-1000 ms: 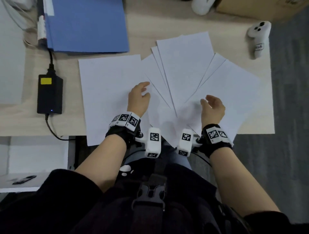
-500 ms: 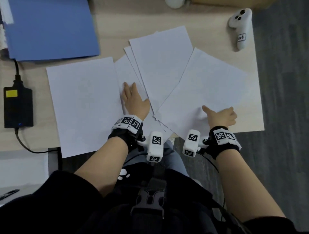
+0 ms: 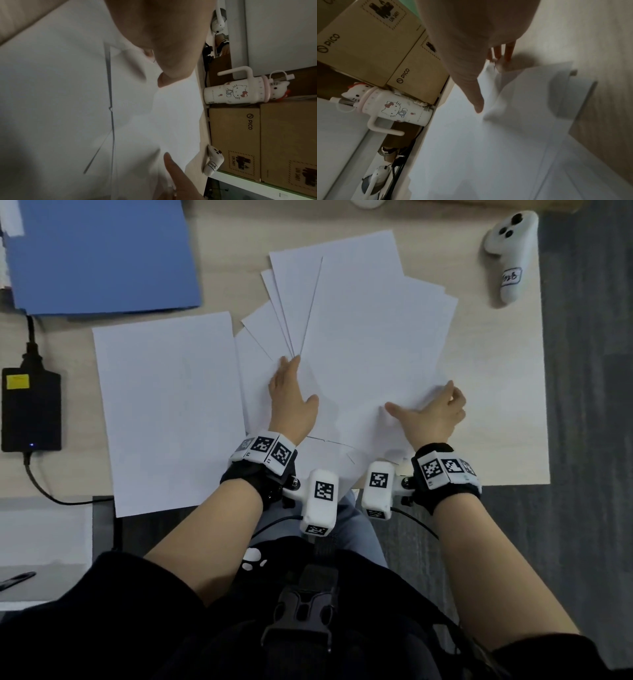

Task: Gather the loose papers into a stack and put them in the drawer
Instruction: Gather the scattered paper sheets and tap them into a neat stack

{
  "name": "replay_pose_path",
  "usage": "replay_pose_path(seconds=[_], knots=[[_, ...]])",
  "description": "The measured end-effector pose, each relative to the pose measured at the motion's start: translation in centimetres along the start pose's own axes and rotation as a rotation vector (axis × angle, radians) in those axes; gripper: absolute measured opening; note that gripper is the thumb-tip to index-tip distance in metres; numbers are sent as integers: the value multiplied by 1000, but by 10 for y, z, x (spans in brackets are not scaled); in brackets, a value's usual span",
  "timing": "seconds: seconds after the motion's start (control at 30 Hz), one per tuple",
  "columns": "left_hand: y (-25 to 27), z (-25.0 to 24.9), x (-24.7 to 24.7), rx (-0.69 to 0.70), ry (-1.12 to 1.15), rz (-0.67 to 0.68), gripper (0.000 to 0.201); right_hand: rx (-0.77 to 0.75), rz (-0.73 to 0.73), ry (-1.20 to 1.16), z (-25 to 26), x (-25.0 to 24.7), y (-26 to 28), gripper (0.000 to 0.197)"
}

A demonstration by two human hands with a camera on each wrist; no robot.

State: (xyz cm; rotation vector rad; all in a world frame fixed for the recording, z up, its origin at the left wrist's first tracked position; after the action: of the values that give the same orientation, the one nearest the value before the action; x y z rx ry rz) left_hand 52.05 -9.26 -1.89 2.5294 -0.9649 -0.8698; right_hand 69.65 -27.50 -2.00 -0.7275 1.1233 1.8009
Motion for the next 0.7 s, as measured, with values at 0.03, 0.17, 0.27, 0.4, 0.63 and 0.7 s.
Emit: replay_pose_path(seconds=[0.03,0.17,0.27,0.4,0.63,0.7], knots=[[2,2,-6,-21,-31,-62,67,9,9,30,0,-1,-2,108],[15,22,-18,-215,-103,-157,74,-79,72,86,13,0,-8,108],[14,19,-8,-194,-32,-70,77,-145,122,105,24,3,-11,109],[7,8,3,-153,48,12,79,-143,162,166,22,3,-18,117],[-9,-11,22,-29,51,103,74,-181,125,242,15,-10,-24,114],[-10,-11,1,-26,84,-105,68,-144,106,191,11,-14,-27,104]])
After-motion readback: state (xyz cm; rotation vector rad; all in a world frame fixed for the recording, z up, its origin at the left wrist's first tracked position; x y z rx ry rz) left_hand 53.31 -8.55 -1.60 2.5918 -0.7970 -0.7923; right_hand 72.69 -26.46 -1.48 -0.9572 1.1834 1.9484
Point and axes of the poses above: each hand's wrist, its own y-axis away from the middle knuckle, its own x-axis out of the palm, z = x × y, the point moved 9 cm from there along -y, towards the middle knuckle, and after that the axes turned 4 degrees about y, right-handed, at the moved point
